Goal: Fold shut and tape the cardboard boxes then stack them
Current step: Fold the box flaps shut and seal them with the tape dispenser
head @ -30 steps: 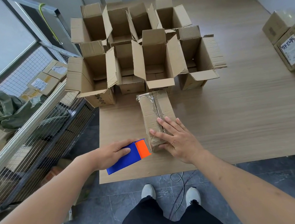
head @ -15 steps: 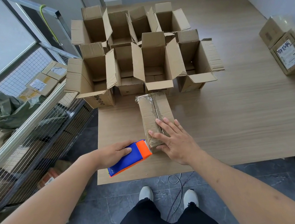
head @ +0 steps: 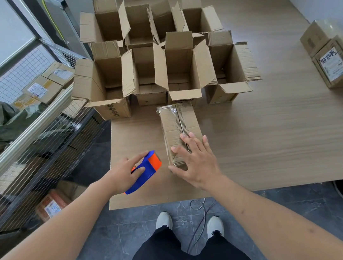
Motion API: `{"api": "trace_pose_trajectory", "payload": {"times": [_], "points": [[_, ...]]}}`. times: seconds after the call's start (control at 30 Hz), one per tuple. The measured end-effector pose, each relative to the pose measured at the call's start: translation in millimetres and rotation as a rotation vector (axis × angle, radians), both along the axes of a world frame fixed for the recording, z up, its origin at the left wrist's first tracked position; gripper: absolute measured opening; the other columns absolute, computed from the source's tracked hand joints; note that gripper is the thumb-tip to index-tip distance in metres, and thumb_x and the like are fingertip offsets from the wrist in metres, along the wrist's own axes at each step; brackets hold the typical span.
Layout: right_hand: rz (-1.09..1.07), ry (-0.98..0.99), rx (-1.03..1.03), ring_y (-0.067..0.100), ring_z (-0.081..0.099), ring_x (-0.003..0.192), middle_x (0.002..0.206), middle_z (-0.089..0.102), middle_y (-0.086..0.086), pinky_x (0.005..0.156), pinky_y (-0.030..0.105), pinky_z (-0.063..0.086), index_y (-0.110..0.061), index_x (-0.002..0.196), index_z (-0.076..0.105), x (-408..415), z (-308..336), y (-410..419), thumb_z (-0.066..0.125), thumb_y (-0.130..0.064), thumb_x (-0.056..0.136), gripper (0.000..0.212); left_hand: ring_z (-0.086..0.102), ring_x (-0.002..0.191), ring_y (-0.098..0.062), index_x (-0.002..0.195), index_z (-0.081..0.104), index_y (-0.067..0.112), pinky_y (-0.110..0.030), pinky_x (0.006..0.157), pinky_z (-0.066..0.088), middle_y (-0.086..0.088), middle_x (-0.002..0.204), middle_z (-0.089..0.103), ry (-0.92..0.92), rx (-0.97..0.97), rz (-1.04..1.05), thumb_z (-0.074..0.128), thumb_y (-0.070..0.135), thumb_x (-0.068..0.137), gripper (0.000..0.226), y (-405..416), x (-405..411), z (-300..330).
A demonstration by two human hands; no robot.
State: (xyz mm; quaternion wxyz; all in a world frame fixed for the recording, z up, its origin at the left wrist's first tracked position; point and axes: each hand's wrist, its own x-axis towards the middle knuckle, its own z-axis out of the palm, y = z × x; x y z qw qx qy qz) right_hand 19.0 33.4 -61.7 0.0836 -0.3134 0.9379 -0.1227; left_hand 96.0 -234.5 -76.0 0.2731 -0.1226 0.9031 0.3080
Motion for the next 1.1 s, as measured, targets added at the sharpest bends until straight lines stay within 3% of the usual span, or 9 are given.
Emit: {"api": "trace_pose_trajectory", "payload": {"times": [0.1, 0.2, 0.43, 0.53, 0.6, 0.73, 0.83, 0.97, 1.1], "points": [[-0.059, 0.126, 0.002, 0.039, 0.033, 0.148, 0.15, 0.048, 0.015, 0.123, 0.056, 0.023, -0.025, 0.121, 0.059, 7.6, -7.0, -18.0, 0.064, -0.056, 0.084, 0.049, 0.055, 0.076, -0.016, 0.149, 0.01, 0.066, -0.028, 0.064, 0.042, 0.004, 0.098, 0.045, 0.062, -0.118, 0.019, 0.054, 0.051, 0.099, 0.069, 9.4, 1.1, -8.8], [-0.047, 0.265, 0.003, 0.045, 0.042, 0.141, 0.143, 0.054, 0.02, 0.118, 0.056, 0.033, -0.017, 0.115, 0.063, 9.7, -17.6, -20.3, 0.071, -0.047, 0.081, 0.046, 0.053, 0.075, -0.018, 0.152, 0.014, 0.062, -0.032, 0.066, 0.042, 0.001, 0.095, 0.046, 0.116, -0.165, 0.075, 0.061, 0.052, 0.095, 0.075, 17.8, 0.2, -22.3], [0.012, 0.409, -0.042, 0.045, 0.046, 0.138, 0.144, 0.055, 0.019, 0.115, 0.057, 0.036, -0.019, 0.119, 0.057, 4.3, -34.8, -12.0, 0.067, -0.064, 0.085, 0.058, 0.044, 0.087, -0.025, 0.157, 0.025, 0.046, -0.035, 0.076, 0.038, -0.007, 0.098, 0.043, 0.244, -0.213, 0.178, 0.068, 0.056, 0.091, 0.08, 44.1, 1.8, -42.1], [0.008, 0.358, -0.035, 0.043, 0.044, 0.14, 0.147, 0.053, 0.017, 0.115, 0.057, 0.036, -0.021, 0.119, 0.059, 2.0, -29.6, -12.0, 0.07, -0.073, 0.078, 0.067, 0.046, 0.093, -0.027, 0.159, 0.025, 0.039, -0.036, 0.082, 0.043, -0.009, 0.104, 0.044, 0.27, -0.243, 0.178, 0.065, 0.056, 0.092, 0.079, 47.2, 1.2, -31.3], [0.023, 0.284, -0.015, 0.041, 0.04, 0.143, 0.15, 0.05, 0.012, 0.117, 0.055, 0.034, -0.024, 0.123, 0.058, -0.7, -22.8, -7.9, 0.073, -0.079, 0.068, 0.079, 0.048, 0.096, -0.028, 0.155, 0.037, 0.029, -0.037, 0.085, 0.045, -0.011, 0.108, 0.045, 0.354, -0.299, 0.155, 0.064, 0.049, 0.095, 0.069, 46.7, 0.5, -20.2], [0.111, 0.063, 0.023, 0.03, 0.023, 0.153, 0.163, 0.032, 0.0, 0.124, 0.045, 0.024, -0.035, 0.143, 0.042, -12.1, -5.1, 14.0, 0.082, -0.076, 0.052, 0.108, 0.054, 0.092, -0.032, 0.124, 0.068, 0.01, -0.046, 0.082, 0.05, -0.014, 0.106, 0.052, 0.688, -0.086, 0.092, 0.07, 0.019, 0.094, 0.031, 54.5, -7.0, -0.4], [0.182, -0.045, 0.056, 0.023, 0.013, 0.157, 0.168, 0.021, -0.003, 0.127, 0.039, 0.017, -0.024, 0.157, 0.029, -23.5, 9.2, 27.3, 0.086, -0.066, 0.06, 0.12, 0.059, 0.093, -0.029, 0.109, 0.075, 0.01, -0.041, 0.081, 0.053, -0.012, 0.109, 0.058, 0.881, -0.011, -0.077, 0.071, 0.022, 0.095, 0.019, 71.4, -14.5, 12.0], [0.297, -0.076, 0.087, 0.02, 0.009, 0.157, 0.17, 0.014, -0.001, 0.128, 0.031, 0.008, -0.016, 0.162, 0.021, -31.6, 24.2, 47.7, 0.081, -0.058, 0.075, 0.114, 0.064, 0.111, -0.034, 0.099, 0.078, 0.012, -0.04, 0.092, 0.056, -0.016, 0.124, 0.062, 0.909, -0.02, -0.288, 0.072, 0.042, 0.092, 0.031, 99.6, -20.2, 25.1], [0.387, -0.102, 0.043, 0.022, 0.016, 0.157, 0.169, 0.02, 0.002, 0.128, 0.03, 0.007, -0.015, 0.16, 0.029, -36.1, 32.3, 78.4, 0.073, -0.042, 0.089, 0.088, 0.066, 0.119, -0.035, 0.088, 0.078, 0.01, -0.047, 0.088, 0.06, -0.019, 0.125, 0.067, 0.859, -0.019, -0.288, 0.09, 0.025, 0.077, 0.023, 136.7, -14.6, 26.9]]}}
